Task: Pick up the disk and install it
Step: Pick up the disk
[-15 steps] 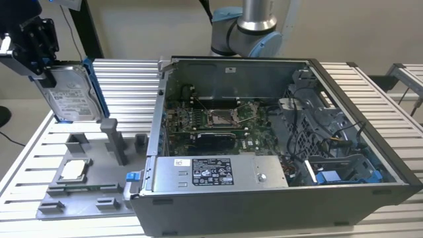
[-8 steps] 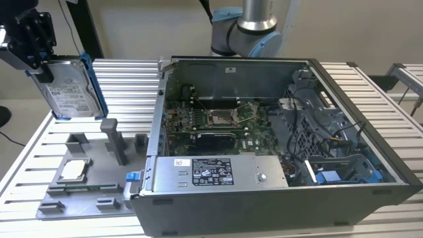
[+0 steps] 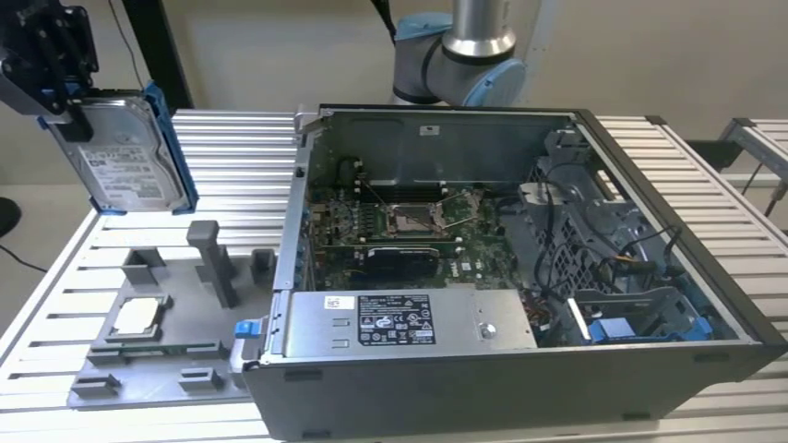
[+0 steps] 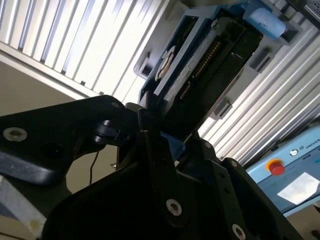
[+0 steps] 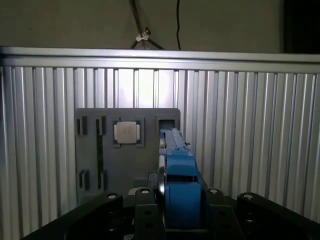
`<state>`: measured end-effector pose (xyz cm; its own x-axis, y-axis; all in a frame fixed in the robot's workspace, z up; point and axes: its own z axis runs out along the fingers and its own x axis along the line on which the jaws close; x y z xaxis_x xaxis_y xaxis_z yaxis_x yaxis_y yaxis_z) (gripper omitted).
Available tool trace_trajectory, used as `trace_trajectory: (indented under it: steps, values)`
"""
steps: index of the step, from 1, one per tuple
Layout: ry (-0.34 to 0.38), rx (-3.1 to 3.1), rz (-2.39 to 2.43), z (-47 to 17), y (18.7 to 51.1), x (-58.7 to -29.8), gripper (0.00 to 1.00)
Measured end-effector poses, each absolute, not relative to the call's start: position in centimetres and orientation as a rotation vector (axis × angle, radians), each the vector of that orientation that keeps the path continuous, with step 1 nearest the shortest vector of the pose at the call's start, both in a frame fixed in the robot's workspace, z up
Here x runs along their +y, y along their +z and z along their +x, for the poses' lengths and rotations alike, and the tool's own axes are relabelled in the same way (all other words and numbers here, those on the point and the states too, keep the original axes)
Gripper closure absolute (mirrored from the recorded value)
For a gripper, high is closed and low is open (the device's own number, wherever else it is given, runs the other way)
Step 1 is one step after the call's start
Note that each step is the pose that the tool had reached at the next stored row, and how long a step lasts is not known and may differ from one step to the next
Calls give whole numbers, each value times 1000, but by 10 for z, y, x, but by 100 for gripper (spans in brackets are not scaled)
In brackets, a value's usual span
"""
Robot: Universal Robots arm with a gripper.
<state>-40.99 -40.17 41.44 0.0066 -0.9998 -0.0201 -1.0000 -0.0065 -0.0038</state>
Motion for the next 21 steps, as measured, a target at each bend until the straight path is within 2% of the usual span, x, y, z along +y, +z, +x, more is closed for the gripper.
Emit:
trace_trajectory:
  steps: [21]
  values:
    - [15,2204,-2218,-410,457,-402,100]
